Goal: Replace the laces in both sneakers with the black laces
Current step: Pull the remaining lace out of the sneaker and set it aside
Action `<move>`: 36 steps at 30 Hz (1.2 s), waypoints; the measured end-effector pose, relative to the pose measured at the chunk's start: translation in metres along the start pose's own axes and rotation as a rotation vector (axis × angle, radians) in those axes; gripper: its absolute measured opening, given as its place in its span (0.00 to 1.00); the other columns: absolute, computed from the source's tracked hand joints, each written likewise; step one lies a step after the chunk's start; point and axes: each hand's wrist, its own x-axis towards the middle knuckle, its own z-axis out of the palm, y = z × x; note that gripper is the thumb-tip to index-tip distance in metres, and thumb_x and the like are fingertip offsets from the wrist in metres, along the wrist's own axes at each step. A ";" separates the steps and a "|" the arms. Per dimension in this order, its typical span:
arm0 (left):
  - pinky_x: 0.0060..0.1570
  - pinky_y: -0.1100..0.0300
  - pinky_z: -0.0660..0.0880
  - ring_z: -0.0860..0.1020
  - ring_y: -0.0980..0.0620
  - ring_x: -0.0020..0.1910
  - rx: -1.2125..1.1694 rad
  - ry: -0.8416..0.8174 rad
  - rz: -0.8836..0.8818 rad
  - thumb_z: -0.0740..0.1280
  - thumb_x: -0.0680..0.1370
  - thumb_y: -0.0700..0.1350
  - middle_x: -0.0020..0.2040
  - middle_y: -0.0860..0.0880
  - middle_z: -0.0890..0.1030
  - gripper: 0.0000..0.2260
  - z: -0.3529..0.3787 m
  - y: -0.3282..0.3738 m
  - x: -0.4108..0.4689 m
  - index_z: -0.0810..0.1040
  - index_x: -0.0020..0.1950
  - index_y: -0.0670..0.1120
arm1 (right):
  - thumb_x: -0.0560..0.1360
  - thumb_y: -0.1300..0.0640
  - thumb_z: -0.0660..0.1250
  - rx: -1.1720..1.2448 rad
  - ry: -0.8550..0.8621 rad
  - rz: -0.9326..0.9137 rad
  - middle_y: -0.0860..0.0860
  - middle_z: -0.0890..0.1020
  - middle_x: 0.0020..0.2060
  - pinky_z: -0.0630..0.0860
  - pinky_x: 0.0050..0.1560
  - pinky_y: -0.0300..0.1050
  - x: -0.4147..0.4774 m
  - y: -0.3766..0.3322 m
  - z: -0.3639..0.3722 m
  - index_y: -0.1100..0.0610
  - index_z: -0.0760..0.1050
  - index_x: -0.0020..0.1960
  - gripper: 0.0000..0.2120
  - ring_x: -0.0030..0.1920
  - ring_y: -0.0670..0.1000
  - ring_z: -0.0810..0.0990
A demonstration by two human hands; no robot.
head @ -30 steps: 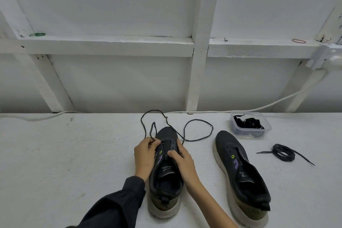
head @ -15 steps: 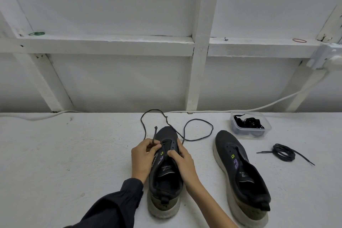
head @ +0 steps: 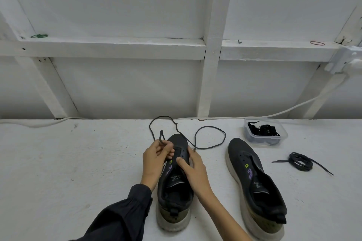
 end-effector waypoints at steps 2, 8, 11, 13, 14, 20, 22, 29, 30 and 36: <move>0.40 0.65 0.78 0.79 0.55 0.35 -0.034 -0.066 -0.038 0.69 0.77 0.38 0.35 0.48 0.82 0.02 0.001 0.005 -0.003 0.79 0.45 0.41 | 0.78 0.49 0.67 -0.051 0.103 -0.116 0.39 0.68 0.65 0.61 0.65 0.29 -0.003 -0.006 -0.004 0.48 0.68 0.72 0.24 0.67 0.37 0.65; 0.43 0.64 0.77 0.77 0.55 0.38 -0.158 -0.213 -0.124 0.68 0.77 0.40 0.37 0.48 0.81 0.05 0.003 0.025 -0.014 0.79 0.48 0.39 | 0.76 0.55 0.70 -0.121 0.226 -0.347 0.42 0.82 0.42 0.75 0.50 0.44 0.000 -0.015 -0.010 0.48 0.83 0.46 0.04 0.47 0.44 0.78; 0.46 0.62 0.79 0.78 0.51 0.41 -0.376 -0.273 -0.240 0.68 0.77 0.41 0.40 0.45 0.79 0.06 0.003 0.033 -0.013 0.78 0.49 0.38 | 0.76 0.55 0.69 -0.116 0.202 -0.398 0.42 0.83 0.39 0.75 0.47 0.43 -0.004 -0.022 -0.011 0.49 0.83 0.45 0.04 0.45 0.46 0.79; 0.46 0.62 0.79 0.80 0.52 0.42 -0.493 -0.292 -0.333 0.67 0.76 0.42 0.42 0.45 0.80 0.08 0.005 0.038 -0.009 0.79 0.50 0.38 | 0.75 0.51 0.68 -0.132 0.150 -0.453 0.43 0.82 0.40 0.75 0.46 0.43 -0.008 -0.026 -0.013 0.49 0.83 0.46 0.05 0.44 0.46 0.79; 0.44 0.62 0.80 0.80 0.52 0.42 -0.536 -0.298 -0.374 0.68 0.75 0.43 0.42 0.44 0.81 0.09 0.005 0.042 -0.007 0.80 0.49 0.38 | 0.74 0.49 0.67 -0.153 0.092 -0.480 0.43 0.82 0.39 0.75 0.46 0.45 -0.010 -0.027 -0.015 0.50 0.83 0.46 0.07 0.43 0.47 0.78; 0.39 0.61 0.80 0.79 0.51 0.36 -0.761 -0.360 -0.404 0.65 0.75 0.44 0.38 0.44 0.80 0.11 0.002 0.087 0.002 0.83 0.37 0.41 | 0.67 0.52 0.71 -0.362 -0.287 -0.439 0.43 0.76 0.32 0.72 0.45 0.50 -0.011 -0.030 -0.027 0.52 0.83 0.39 0.05 0.40 0.45 0.72; 0.36 0.61 0.79 0.77 0.51 0.34 -0.744 -0.439 -0.399 0.64 0.76 0.45 0.36 0.45 0.78 0.13 -0.003 0.103 0.001 0.82 0.36 0.42 | 0.66 0.51 0.71 -0.370 -0.263 -0.400 0.44 0.76 0.32 0.72 0.44 0.50 -0.006 -0.034 -0.029 0.53 0.82 0.38 0.05 0.39 0.44 0.72; 0.38 0.61 0.80 0.83 0.49 0.36 -0.334 -0.717 -0.419 0.61 0.77 0.50 0.40 0.40 0.83 0.17 -0.004 0.109 -0.023 0.84 0.41 0.40 | 0.62 0.43 0.62 -0.311 0.021 -0.374 0.45 0.77 0.30 0.75 0.40 0.52 0.031 -0.070 -0.035 0.46 0.75 0.34 0.08 0.34 0.46 0.74; 0.40 0.60 0.80 0.84 0.48 0.39 -0.290 -0.736 -0.429 0.61 0.77 0.51 0.43 0.38 0.84 0.18 -0.002 0.105 -0.024 0.84 0.44 0.39 | 0.65 0.45 0.65 -0.302 0.077 -0.401 0.45 0.76 0.29 0.75 0.40 0.53 0.036 -0.077 -0.037 0.48 0.76 0.34 0.07 0.33 0.45 0.73; 0.50 0.55 0.81 0.83 0.43 0.49 -0.329 -0.626 -0.485 0.58 0.78 0.57 0.51 0.35 0.83 0.26 0.003 0.097 -0.023 0.81 0.54 0.36 | 0.69 0.55 0.70 -0.227 0.190 -0.624 0.43 0.72 0.28 0.69 0.35 0.42 0.031 -0.107 -0.042 0.56 0.78 0.35 0.06 0.32 0.44 0.71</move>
